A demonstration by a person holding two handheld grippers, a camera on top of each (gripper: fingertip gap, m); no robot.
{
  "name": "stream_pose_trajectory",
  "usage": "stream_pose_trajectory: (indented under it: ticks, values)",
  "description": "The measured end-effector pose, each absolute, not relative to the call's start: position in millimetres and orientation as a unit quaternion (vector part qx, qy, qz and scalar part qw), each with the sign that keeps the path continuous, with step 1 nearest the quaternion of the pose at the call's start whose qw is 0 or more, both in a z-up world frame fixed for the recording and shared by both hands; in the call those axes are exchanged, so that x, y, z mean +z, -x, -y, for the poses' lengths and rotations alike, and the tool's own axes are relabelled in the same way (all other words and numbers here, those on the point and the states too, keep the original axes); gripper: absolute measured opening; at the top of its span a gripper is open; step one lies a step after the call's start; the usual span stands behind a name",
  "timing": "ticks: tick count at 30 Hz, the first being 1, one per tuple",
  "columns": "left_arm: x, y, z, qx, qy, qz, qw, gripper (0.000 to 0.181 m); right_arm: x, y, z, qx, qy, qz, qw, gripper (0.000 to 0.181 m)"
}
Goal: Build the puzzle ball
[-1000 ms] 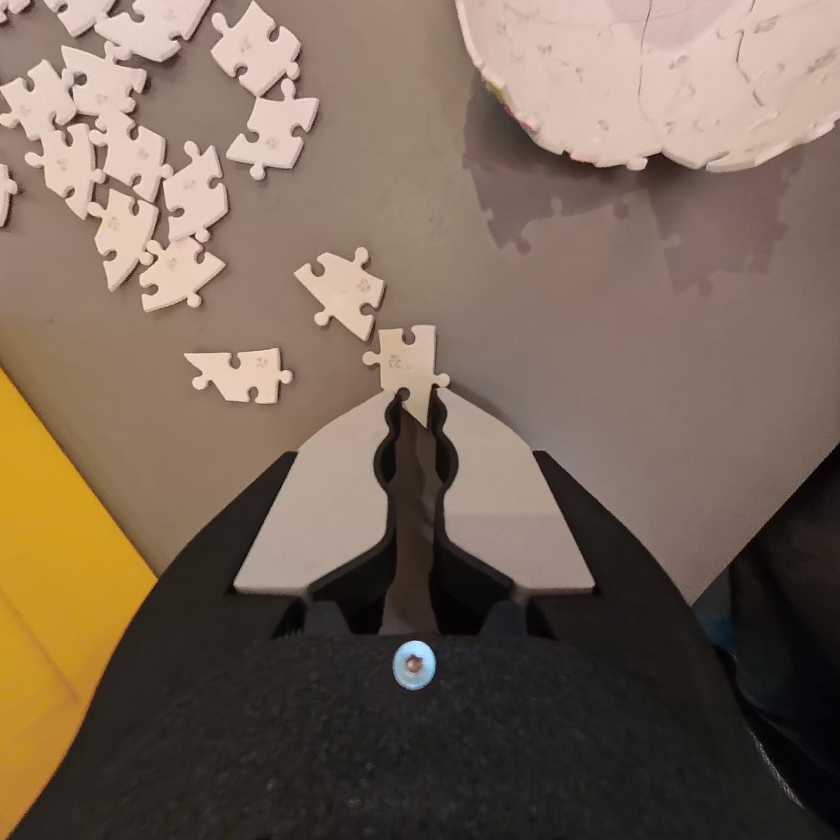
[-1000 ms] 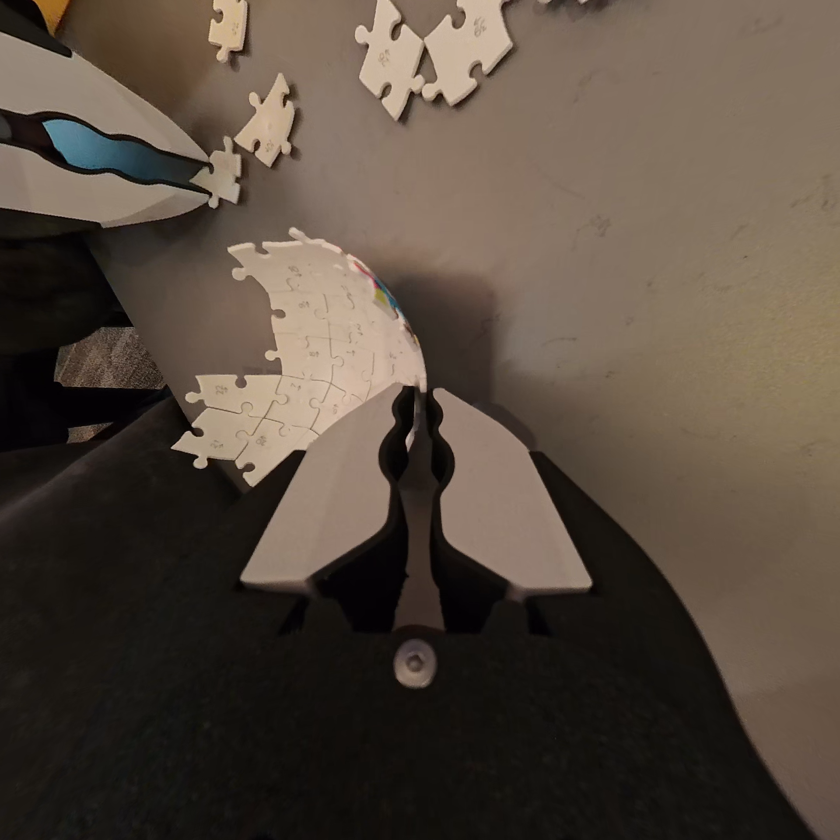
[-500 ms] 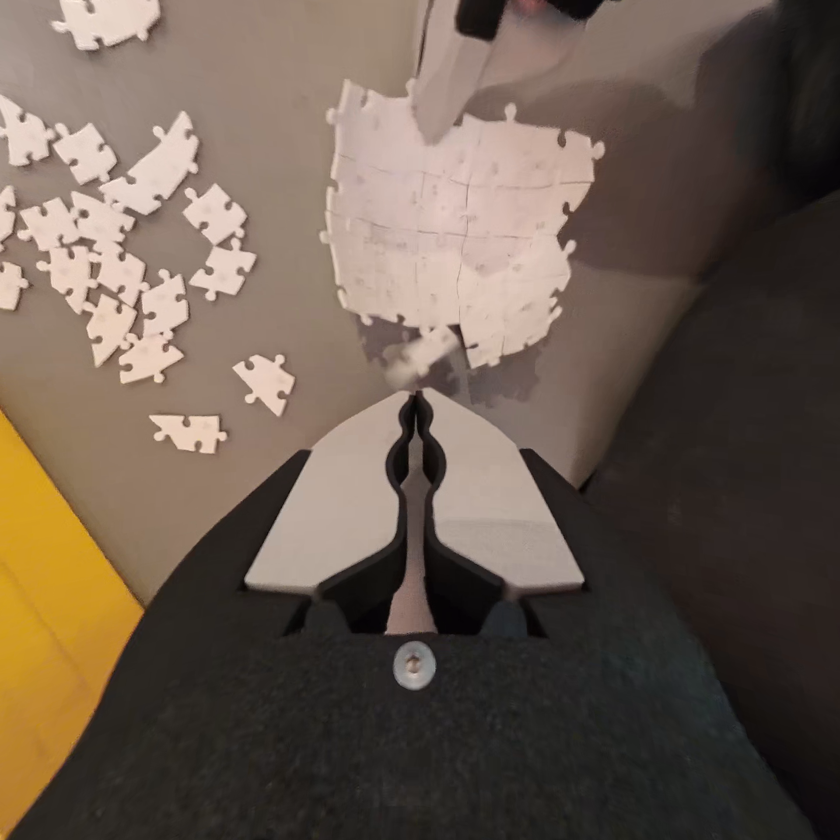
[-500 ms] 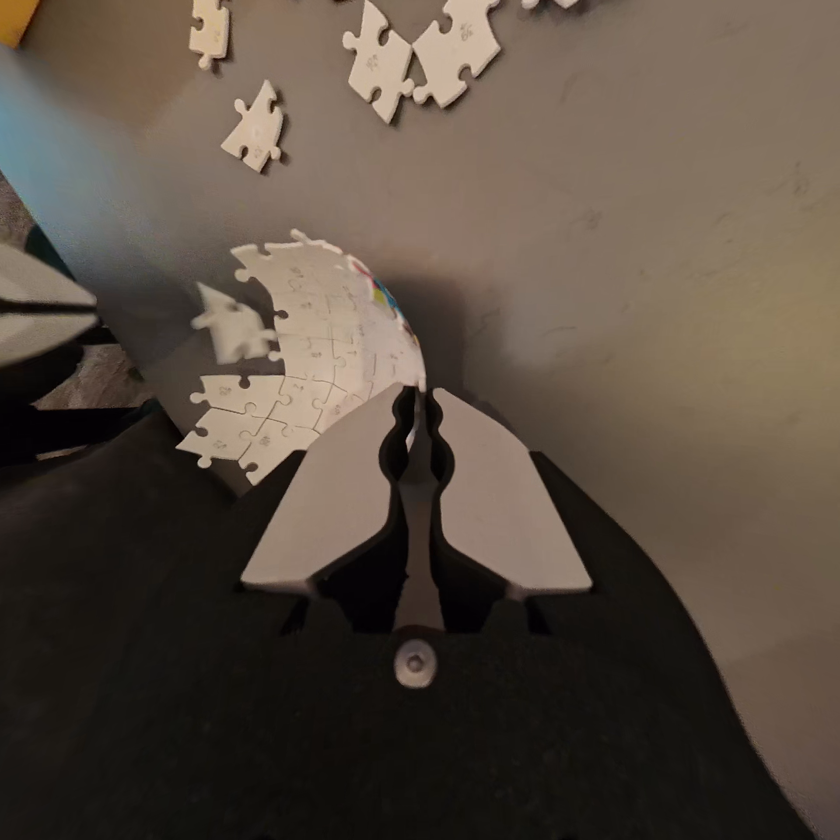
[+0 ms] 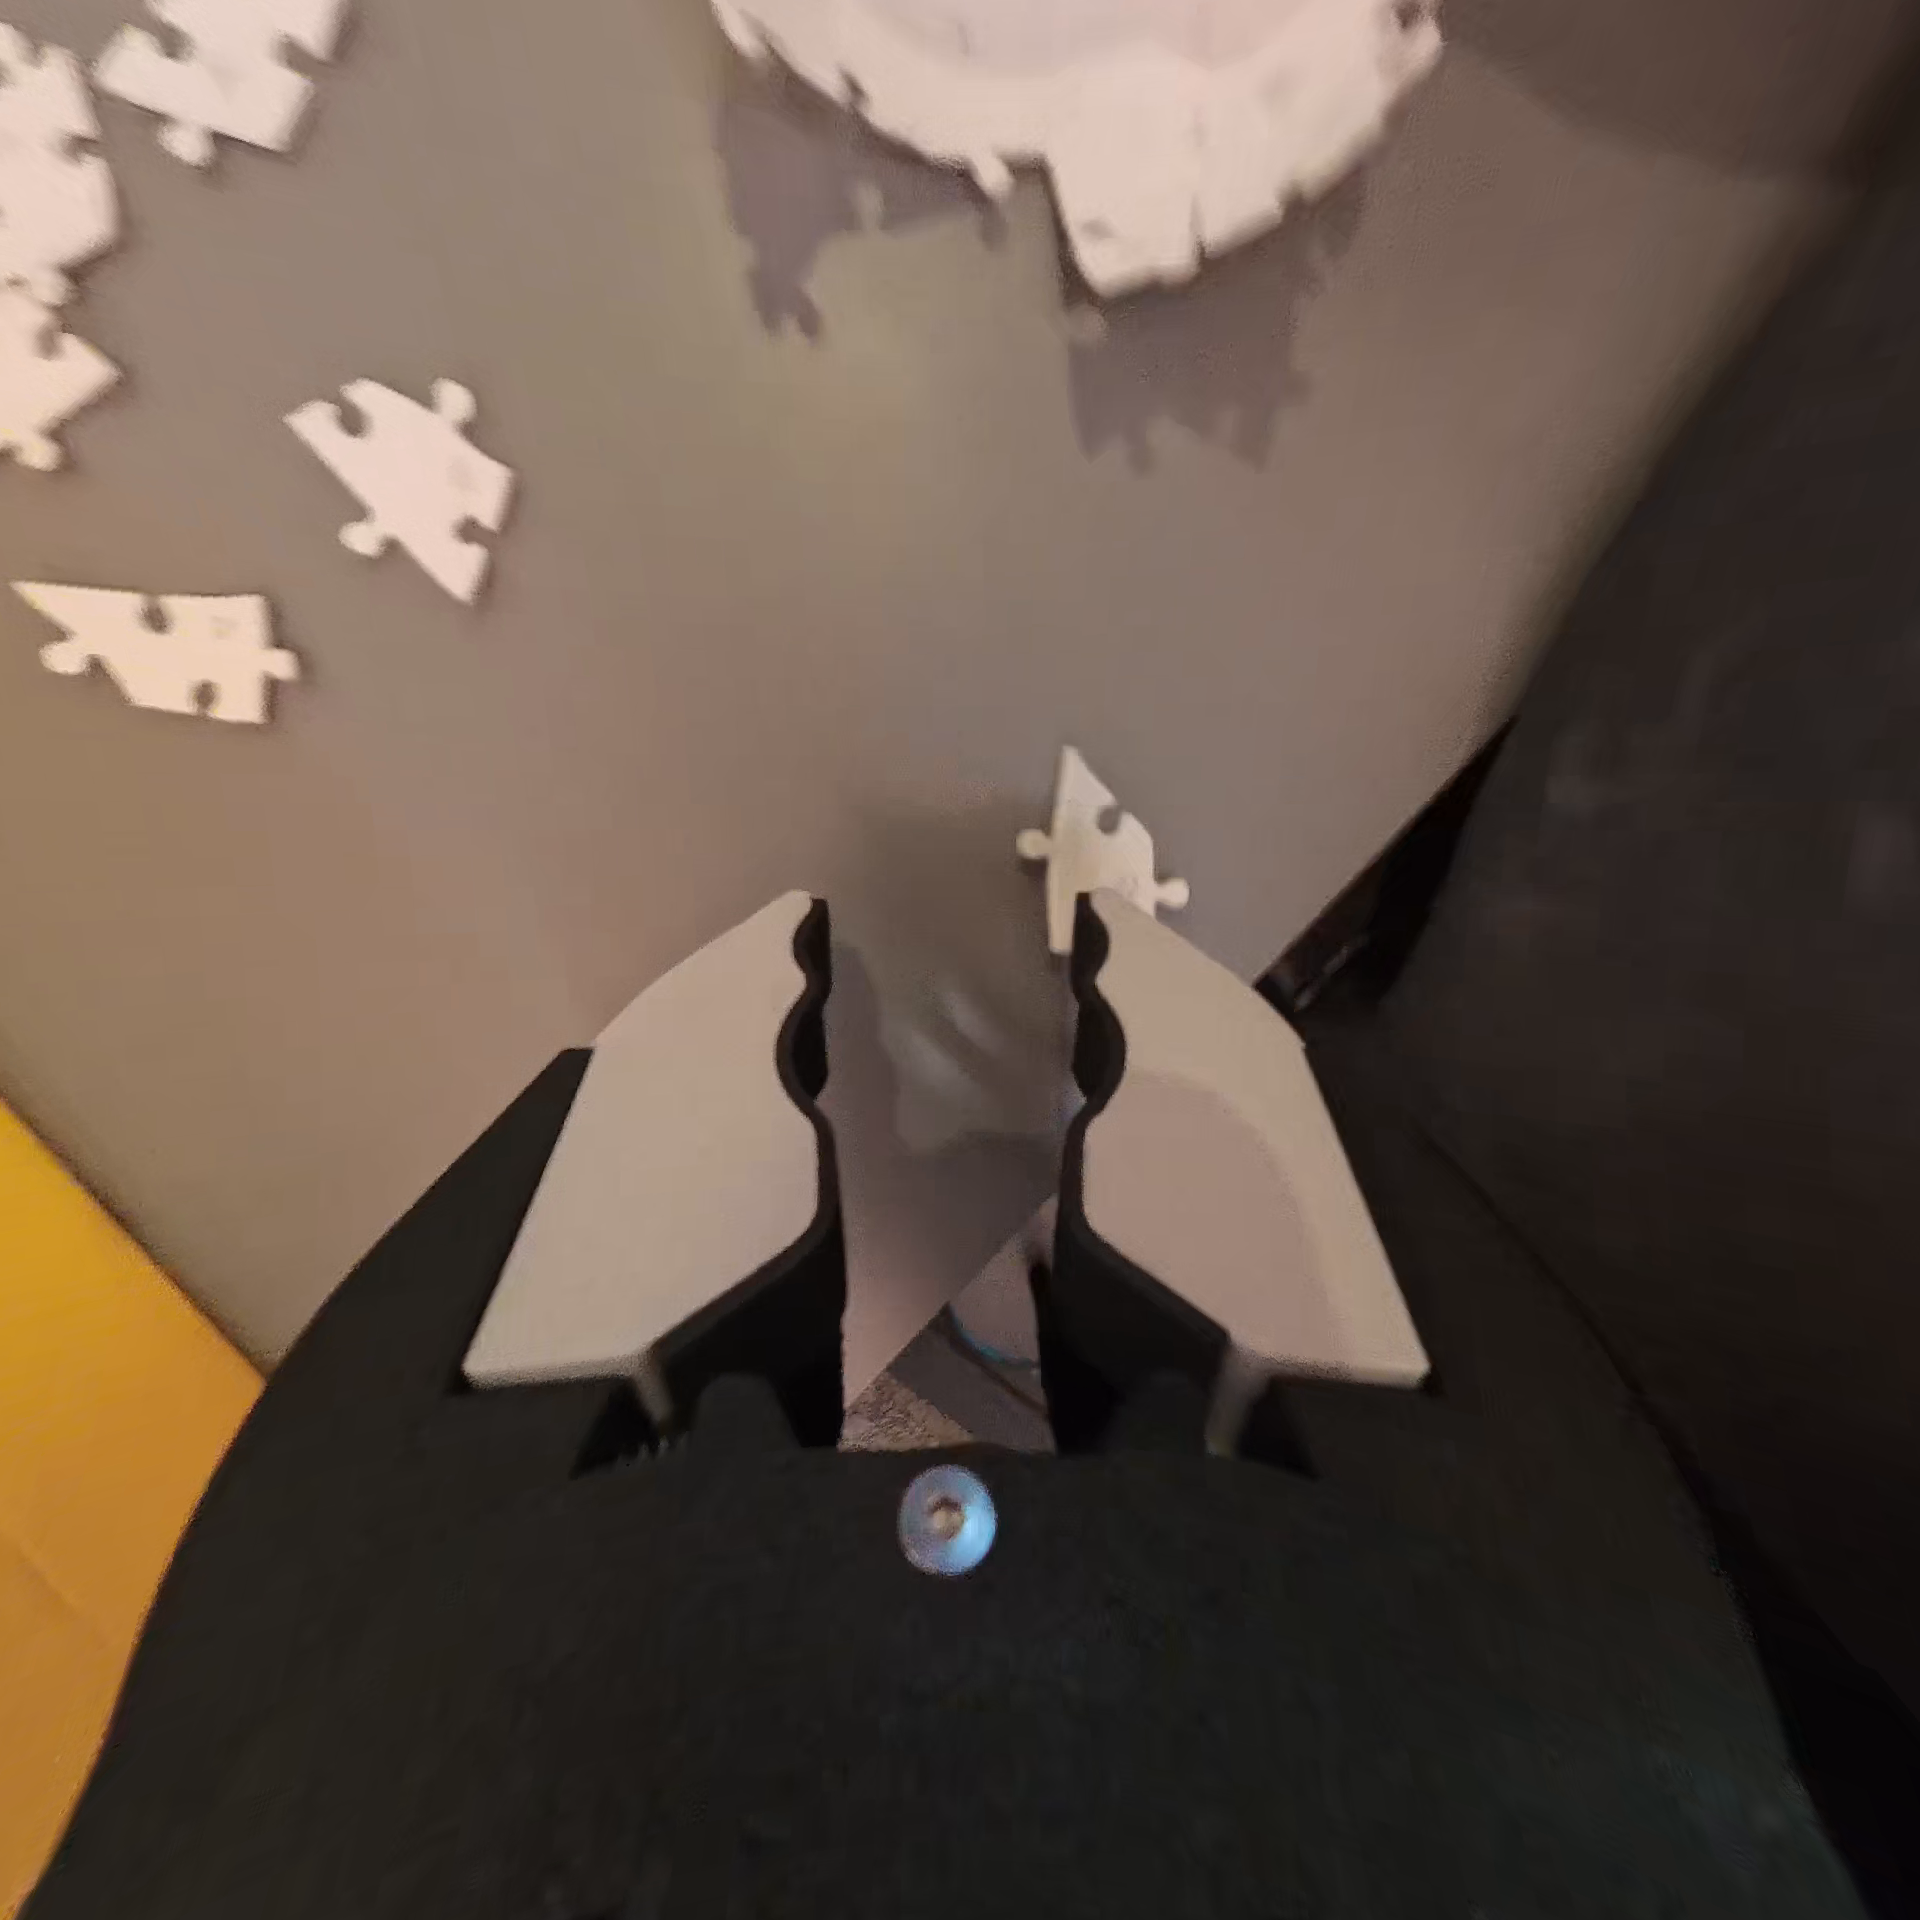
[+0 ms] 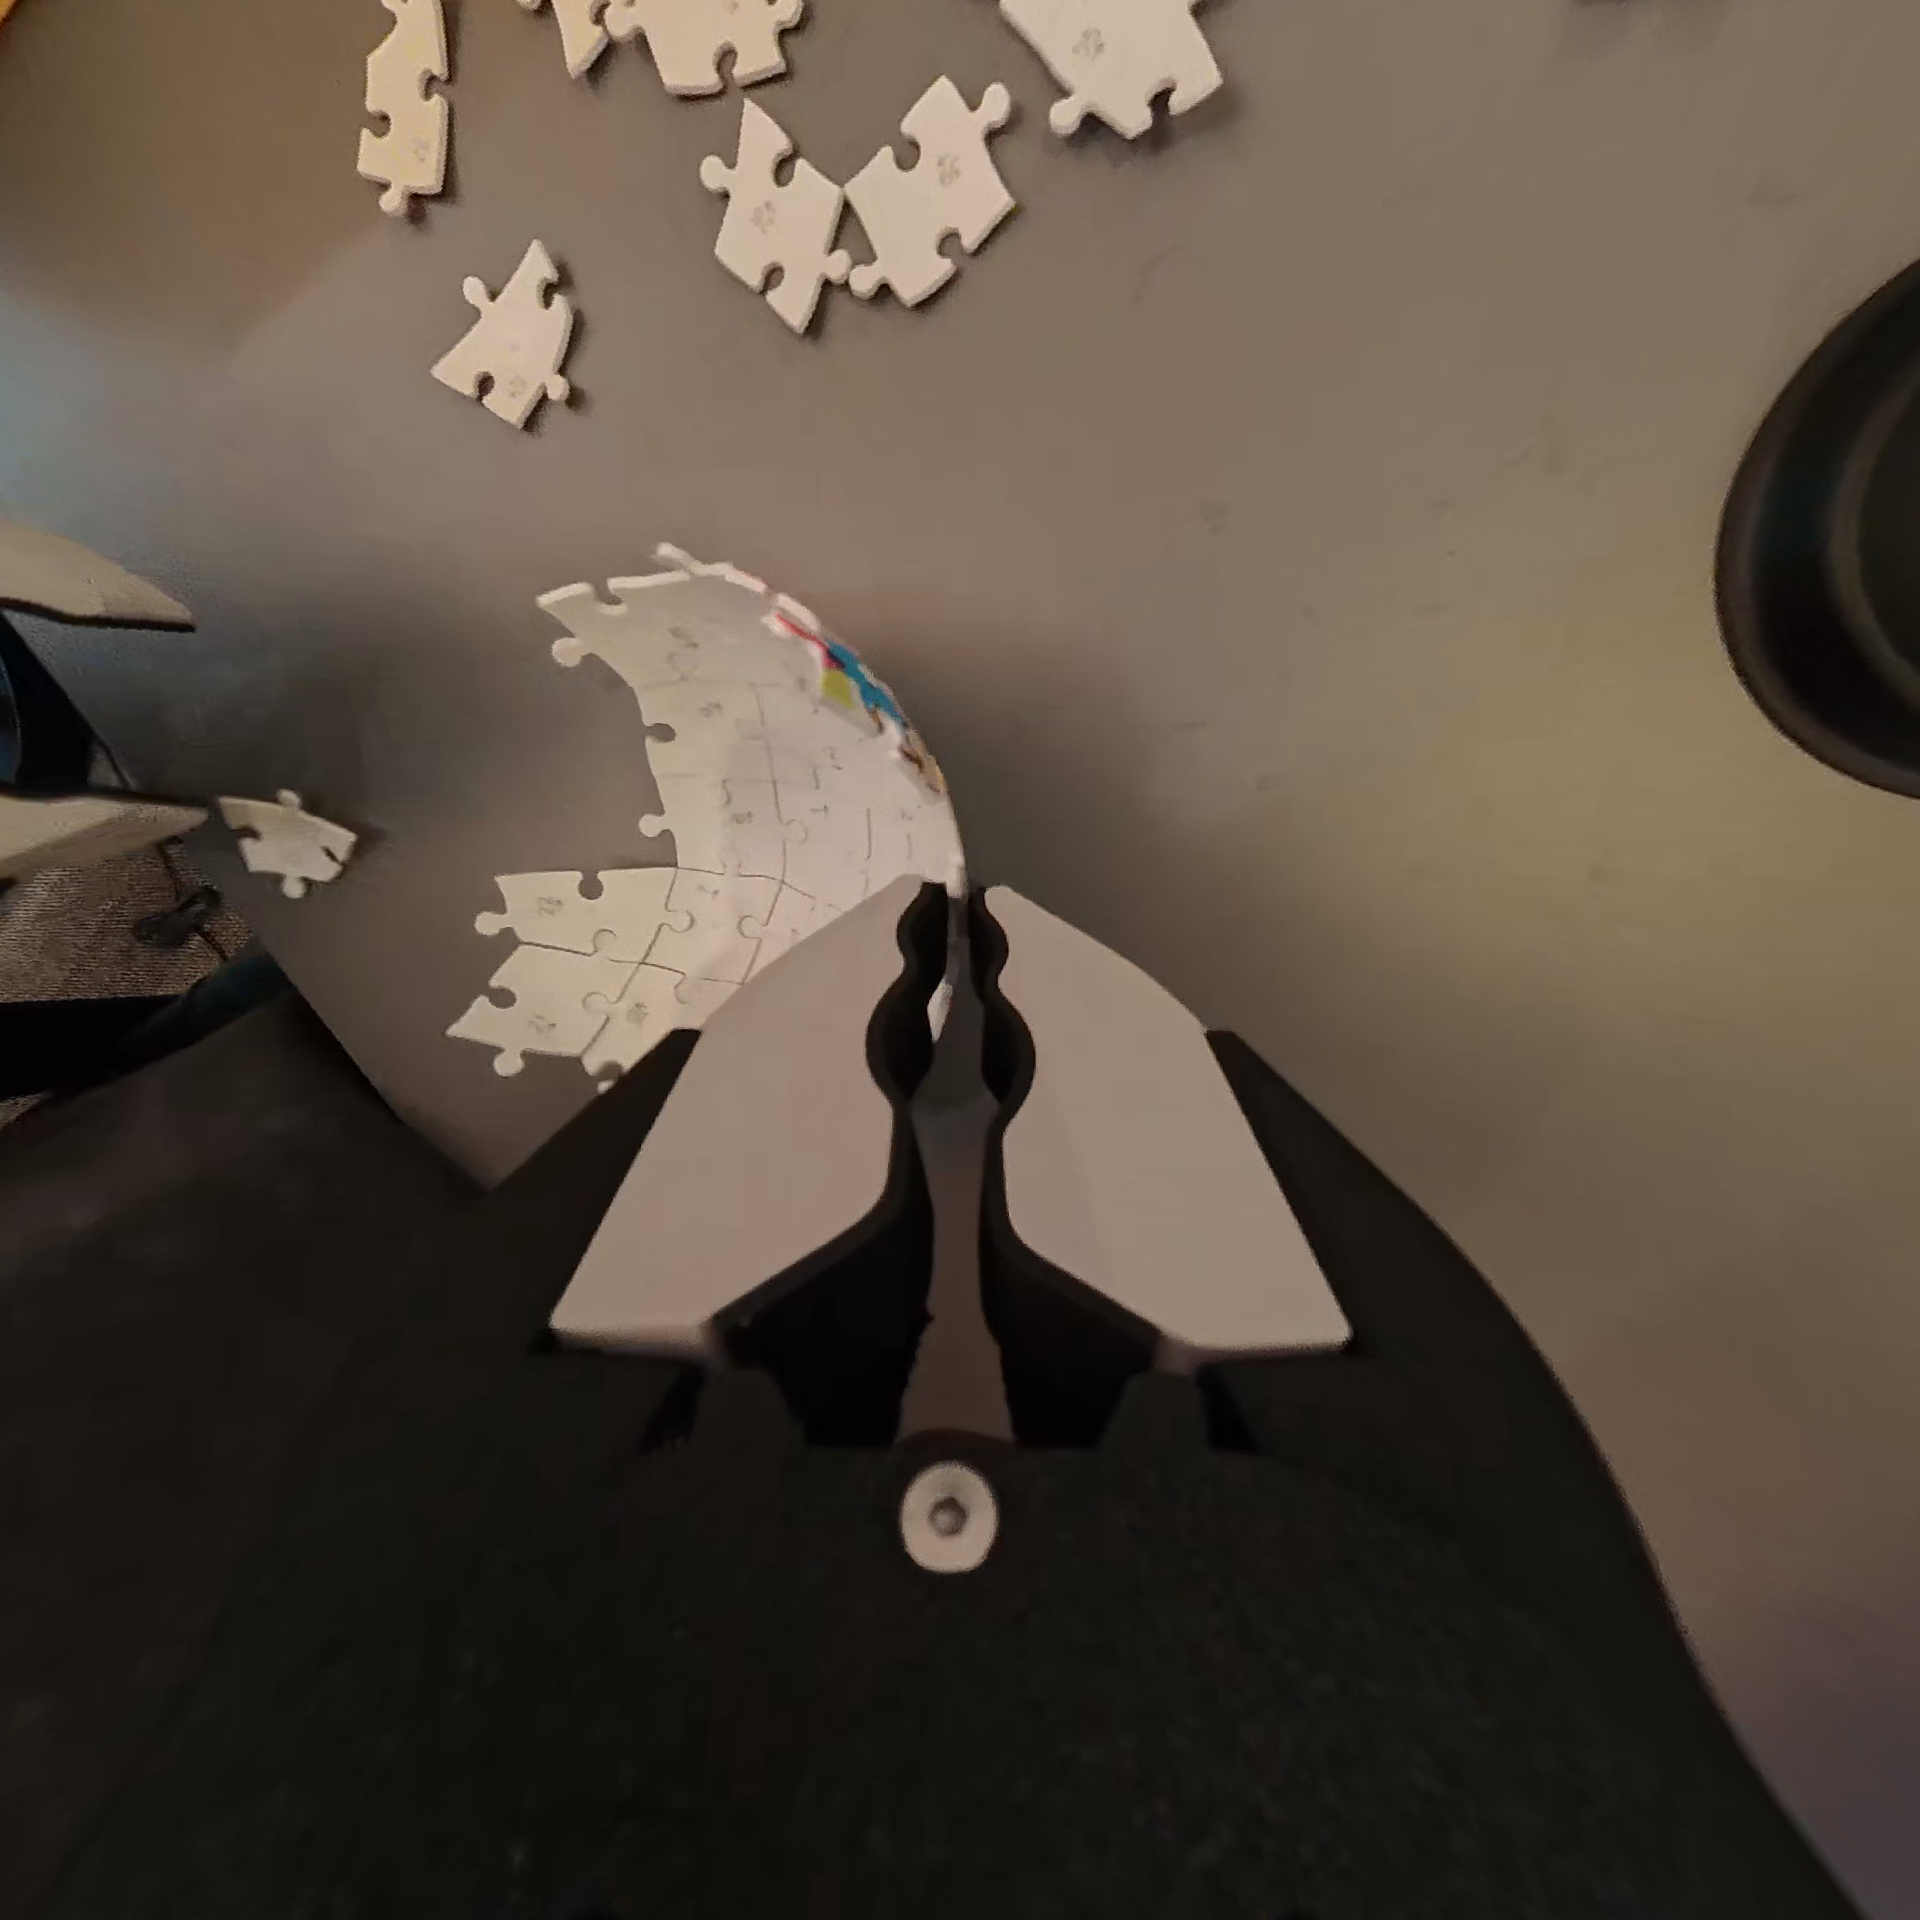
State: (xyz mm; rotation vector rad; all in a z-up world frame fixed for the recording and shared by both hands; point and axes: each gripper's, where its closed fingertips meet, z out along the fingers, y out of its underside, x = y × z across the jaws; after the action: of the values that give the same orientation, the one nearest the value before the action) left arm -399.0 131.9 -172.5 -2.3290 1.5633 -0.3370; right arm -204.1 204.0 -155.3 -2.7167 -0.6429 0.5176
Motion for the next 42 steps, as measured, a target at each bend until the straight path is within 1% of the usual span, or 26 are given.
stream_pose_trajectory:
  ticks: [1, 6, 12, 16, 20, 23, 28, 30, 35, 42]
  values:
    - [-177.0, 399.9, -125.8, -0.119, 0.806, -0.559, 0.153, 0.046, -155.9, 203.4, -203.4, 0.180, 0.946, 0.225, 0.150, 0.004]
    - [-186.2, 383.0, -106.3, -0.183, 0.749, -0.613, 0.171, 0.046, -158.2, 202.0, -198.9, 0.187, 0.945, 0.224, 0.148, 0.004]
    - [-189.7, 391.7, -110.5, -0.162, 0.715, -0.655, 0.185, 0.047, -159.1, 200.6, -195.2, 0.190, 0.945, 0.219, 0.149, 0.004]
    - [-185.5, 392.7, -117.8, -0.185, 0.722, -0.636, 0.199, 0.047, -158.6, 201.8, -193.5, 0.191, 0.945, 0.221, 0.149, 0.004]
    - [-182.8, 396.0, -114.6, -0.185, 0.696, -0.663, 0.206, 0.044, -159.3, 203.7, -193.1, 0.194, 0.943, 0.225, 0.148, 0.004]
    - [-181.3, 399.2, -114.1, -0.209, 0.672, -0.682, 0.199, 0.037, -159.9, 204.6, -192.2, 0.197, 0.943, 0.227, 0.146, 0.004]
    - [-185.6, 395.3, -106.4, -0.259, 0.660, -0.684, 0.168, 0.036, -158.3, 203.2, -190.7, 0.193, 0.943, 0.226, 0.148, 0.004]
    - [-191.8, 397.8, -105.0, -0.244, 0.655, -0.697, 0.161, 0.030, -157.9, 202.7, -190.6, 0.190, 0.944, 0.227, 0.149, 0.004]
    - [-194.0, 400.3, -106.4, -0.223, 0.656, -0.699, 0.177, 0.021, -157.7, 203.0, -190.7, 0.186, 0.944, 0.228, 0.150, 0.004]
    - [-191.4, 388.3, -109.9, -0.177, 0.685, -0.674, 0.212, 0.021, -157.4, 206.0, -189.9, 0.186, 0.943, 0.233, 0.149, 0.004]
